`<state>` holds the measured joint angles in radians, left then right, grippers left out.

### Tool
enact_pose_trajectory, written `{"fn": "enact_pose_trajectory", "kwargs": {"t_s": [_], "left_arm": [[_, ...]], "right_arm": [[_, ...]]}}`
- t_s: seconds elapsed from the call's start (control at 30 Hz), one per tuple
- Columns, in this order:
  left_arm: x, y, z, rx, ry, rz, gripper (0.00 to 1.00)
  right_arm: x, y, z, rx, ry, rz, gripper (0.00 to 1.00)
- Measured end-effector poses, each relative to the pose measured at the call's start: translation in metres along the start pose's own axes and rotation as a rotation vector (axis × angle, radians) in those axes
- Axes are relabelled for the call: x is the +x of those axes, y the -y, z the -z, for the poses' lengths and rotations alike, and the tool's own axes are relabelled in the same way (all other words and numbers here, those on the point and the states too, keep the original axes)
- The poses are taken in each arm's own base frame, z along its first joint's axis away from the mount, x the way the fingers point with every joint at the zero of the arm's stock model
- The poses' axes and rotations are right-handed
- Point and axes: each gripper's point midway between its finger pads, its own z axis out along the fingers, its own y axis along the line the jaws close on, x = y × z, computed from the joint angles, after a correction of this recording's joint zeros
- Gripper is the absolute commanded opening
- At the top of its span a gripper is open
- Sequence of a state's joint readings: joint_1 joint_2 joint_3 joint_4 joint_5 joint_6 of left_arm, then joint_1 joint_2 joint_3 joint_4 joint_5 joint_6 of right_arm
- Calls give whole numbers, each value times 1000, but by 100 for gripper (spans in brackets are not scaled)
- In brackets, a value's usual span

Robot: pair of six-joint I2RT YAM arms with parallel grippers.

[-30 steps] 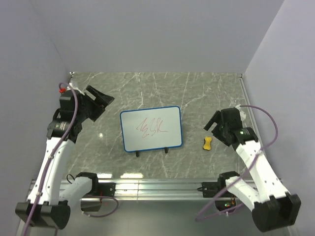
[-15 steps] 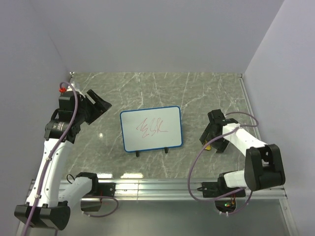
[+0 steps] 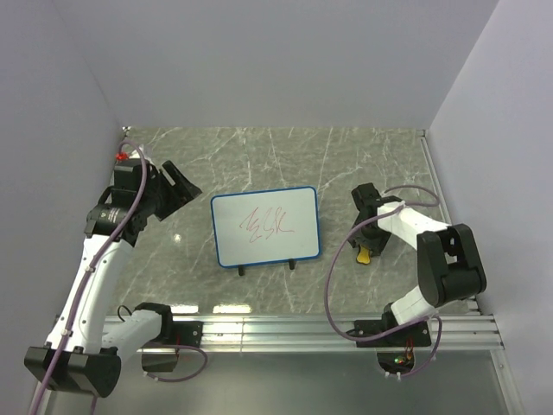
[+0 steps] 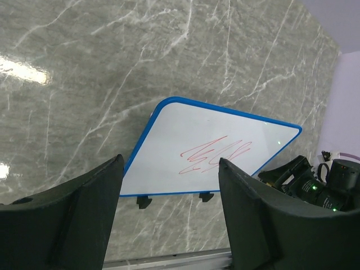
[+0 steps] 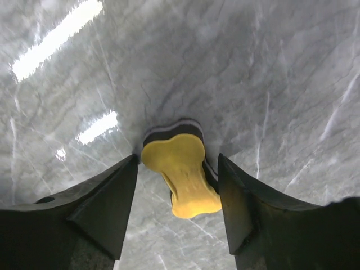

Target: Erase the whiteboard

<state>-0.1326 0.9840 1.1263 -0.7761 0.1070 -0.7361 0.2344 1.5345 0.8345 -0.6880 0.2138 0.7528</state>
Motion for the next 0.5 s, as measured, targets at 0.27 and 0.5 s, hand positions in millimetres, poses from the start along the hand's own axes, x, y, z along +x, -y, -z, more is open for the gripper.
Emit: {"fn": "enact_pose_trajectory", "kwargs": {"t_s": [0.27,0.5], "left_arm": [[-1,-3,1,-14,11,-4,73],[-1,-5,4,-21,17,-6,72]], "right_arm": [[-4,6,-1,36,21,17,47],[-1,6,4,38,28,41,49]]}}
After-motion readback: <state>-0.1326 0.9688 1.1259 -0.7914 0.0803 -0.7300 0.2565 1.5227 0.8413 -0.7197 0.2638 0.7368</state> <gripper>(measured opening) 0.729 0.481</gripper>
